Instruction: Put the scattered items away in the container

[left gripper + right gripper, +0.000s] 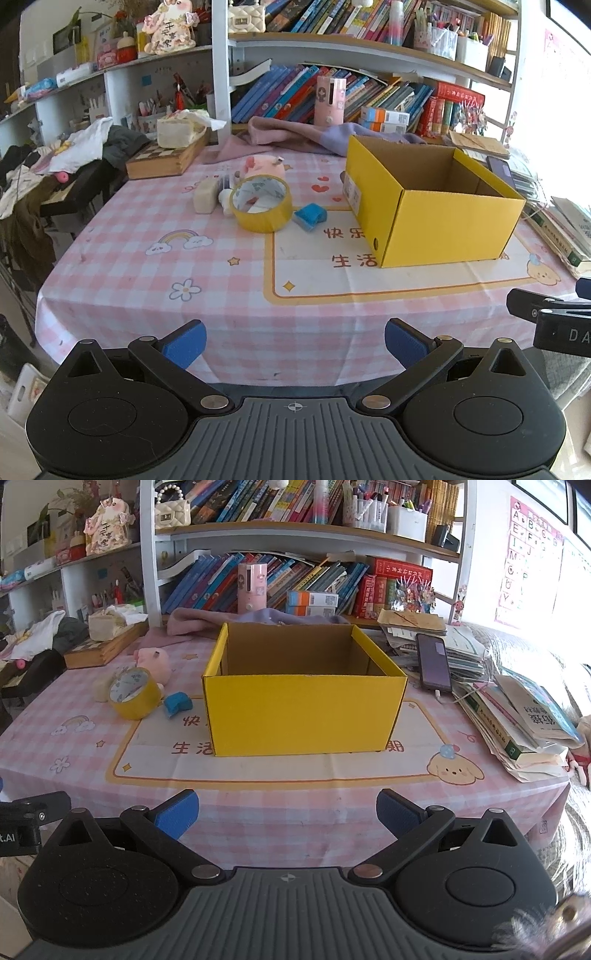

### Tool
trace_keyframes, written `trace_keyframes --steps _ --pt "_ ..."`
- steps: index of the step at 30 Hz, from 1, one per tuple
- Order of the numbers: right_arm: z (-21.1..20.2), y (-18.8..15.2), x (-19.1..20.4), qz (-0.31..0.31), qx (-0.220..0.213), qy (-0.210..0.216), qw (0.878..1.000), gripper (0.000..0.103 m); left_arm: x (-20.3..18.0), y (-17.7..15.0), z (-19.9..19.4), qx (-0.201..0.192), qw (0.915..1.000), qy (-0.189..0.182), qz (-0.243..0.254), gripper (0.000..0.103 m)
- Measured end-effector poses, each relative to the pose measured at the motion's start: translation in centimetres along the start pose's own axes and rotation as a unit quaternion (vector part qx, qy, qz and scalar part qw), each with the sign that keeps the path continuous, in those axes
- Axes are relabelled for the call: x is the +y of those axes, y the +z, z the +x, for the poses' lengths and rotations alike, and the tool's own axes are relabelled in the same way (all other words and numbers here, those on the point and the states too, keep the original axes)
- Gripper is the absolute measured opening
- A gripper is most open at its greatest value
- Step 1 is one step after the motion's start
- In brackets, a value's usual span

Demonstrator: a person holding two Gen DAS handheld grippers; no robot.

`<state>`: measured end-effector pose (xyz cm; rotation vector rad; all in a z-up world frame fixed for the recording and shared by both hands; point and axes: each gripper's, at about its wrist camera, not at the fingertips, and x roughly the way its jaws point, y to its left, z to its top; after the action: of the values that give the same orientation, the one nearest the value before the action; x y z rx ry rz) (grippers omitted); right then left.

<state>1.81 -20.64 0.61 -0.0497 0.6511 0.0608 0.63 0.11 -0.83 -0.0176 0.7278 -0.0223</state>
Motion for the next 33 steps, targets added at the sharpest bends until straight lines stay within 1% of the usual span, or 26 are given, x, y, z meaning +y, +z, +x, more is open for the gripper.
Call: trace_keyframes --steps 11,23,29,33 --pt "0.5 0.5 -0.2 0.003 0.004 -0.002 1.0 0.103 -0.2 0.3 0.4 0.002 1.0 0.007 0.006 0.103" --pt "0.6 0.6 -0.3 0.004 0.004 -0.004 1.0 0.103 -0.1 0.5 1.1 0.009 0.9999 -0.008 0.001 0.103" --pt "0.6 0.5 -0.2 0.005 0.008 0.003 1.0 0.103 -0.3 0.3 1.1 0.011 0.9999 -0.007 0.005 0.103" --pt "0.5 0.3 -0.2 0.005 0.005 0.007 1.0 0.103 0.0 0.2 1.0 0.013 0.9999 -0.006 -0.004 0.103"
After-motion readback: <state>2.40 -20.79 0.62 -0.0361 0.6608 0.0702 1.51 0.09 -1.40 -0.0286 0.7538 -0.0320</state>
